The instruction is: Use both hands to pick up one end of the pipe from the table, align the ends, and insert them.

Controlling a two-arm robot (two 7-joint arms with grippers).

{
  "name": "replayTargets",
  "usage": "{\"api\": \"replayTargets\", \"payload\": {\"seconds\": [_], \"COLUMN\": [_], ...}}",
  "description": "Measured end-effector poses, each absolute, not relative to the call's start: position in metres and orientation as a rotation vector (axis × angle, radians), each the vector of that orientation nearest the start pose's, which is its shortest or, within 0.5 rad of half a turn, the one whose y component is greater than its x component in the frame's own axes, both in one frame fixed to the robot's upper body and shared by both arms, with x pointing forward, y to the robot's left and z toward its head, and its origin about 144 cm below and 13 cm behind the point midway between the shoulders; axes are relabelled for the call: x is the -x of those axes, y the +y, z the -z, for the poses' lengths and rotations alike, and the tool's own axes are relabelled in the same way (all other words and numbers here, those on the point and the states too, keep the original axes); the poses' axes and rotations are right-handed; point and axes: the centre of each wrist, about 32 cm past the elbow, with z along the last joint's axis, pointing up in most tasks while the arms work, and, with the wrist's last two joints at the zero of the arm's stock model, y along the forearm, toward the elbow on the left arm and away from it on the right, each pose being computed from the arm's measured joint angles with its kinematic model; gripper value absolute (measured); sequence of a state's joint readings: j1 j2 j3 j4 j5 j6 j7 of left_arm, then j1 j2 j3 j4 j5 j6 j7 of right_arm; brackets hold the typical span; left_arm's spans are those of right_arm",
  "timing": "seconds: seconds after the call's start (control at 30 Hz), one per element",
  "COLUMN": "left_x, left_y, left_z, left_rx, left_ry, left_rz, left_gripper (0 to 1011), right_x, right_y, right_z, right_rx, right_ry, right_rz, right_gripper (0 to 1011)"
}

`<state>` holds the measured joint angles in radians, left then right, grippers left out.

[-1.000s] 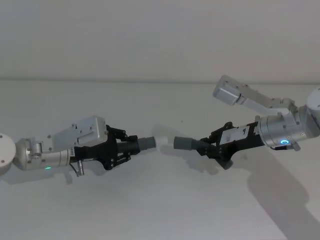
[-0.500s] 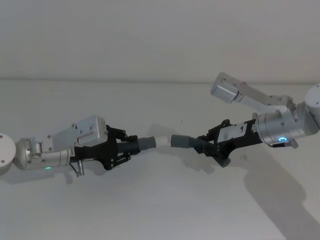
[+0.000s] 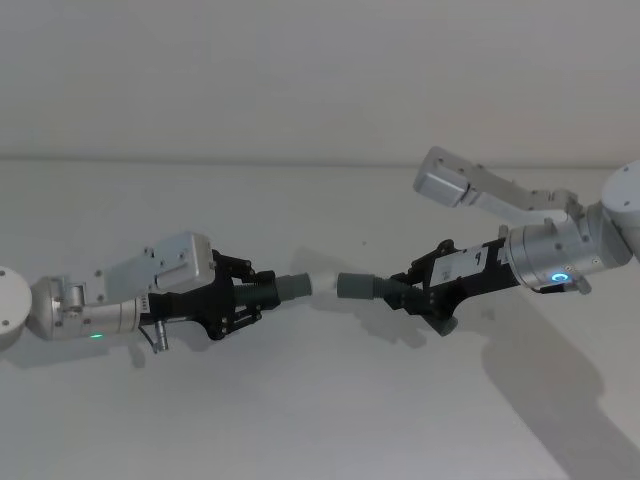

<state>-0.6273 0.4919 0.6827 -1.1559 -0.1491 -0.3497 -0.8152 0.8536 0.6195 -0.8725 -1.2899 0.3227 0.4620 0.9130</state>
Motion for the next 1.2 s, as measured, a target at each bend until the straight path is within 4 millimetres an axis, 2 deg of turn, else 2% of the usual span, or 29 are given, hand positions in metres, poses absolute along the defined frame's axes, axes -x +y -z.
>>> {"api": "replayTargets", "payload": {"seconds": [1.2], "left_x": [-0.59], "left_y": [0.2617], "left_z": [-1.2035], "left_rx": [-0.363], "left_ry": [-0.511], "left_rz": [-0.288], "left_gripper": [314], "right_x": [-0.61], "right_y": [-0.2569], "right_z": [-1.288], "right_rx": [0.755], "right_ry": [0.012], "right_rz": [0.339], "right_gripper": [274]}}
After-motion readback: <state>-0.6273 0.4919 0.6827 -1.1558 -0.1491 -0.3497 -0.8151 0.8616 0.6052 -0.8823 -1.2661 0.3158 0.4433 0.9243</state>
